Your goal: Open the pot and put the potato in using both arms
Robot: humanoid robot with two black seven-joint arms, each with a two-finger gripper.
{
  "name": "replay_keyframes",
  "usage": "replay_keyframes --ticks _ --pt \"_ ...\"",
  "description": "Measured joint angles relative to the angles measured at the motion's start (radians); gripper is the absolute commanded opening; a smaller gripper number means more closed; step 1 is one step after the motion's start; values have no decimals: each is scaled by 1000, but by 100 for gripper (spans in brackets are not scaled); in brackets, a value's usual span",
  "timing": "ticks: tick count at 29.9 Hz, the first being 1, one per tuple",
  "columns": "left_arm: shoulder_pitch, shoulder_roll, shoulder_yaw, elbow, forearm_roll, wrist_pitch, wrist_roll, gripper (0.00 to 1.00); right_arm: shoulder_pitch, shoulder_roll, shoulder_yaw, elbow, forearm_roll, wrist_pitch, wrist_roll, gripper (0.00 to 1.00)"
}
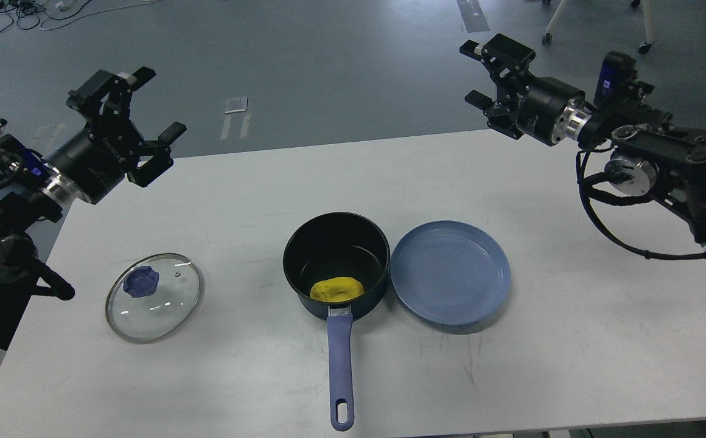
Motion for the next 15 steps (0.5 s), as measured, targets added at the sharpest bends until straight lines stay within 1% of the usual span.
replay_keyframes --ticks 5,10,15 --pt "46 -69 -40 44 1 0 0 98 -119 45 113 -21 42 14 0 99" --pt "80 -114 -63 74 1 0 0 98 -186 59 129 -23 43 76 0 100" --pt "113 -151 -71 93 3 0 0 98 -215 56 131 -20 43 86 0 100"
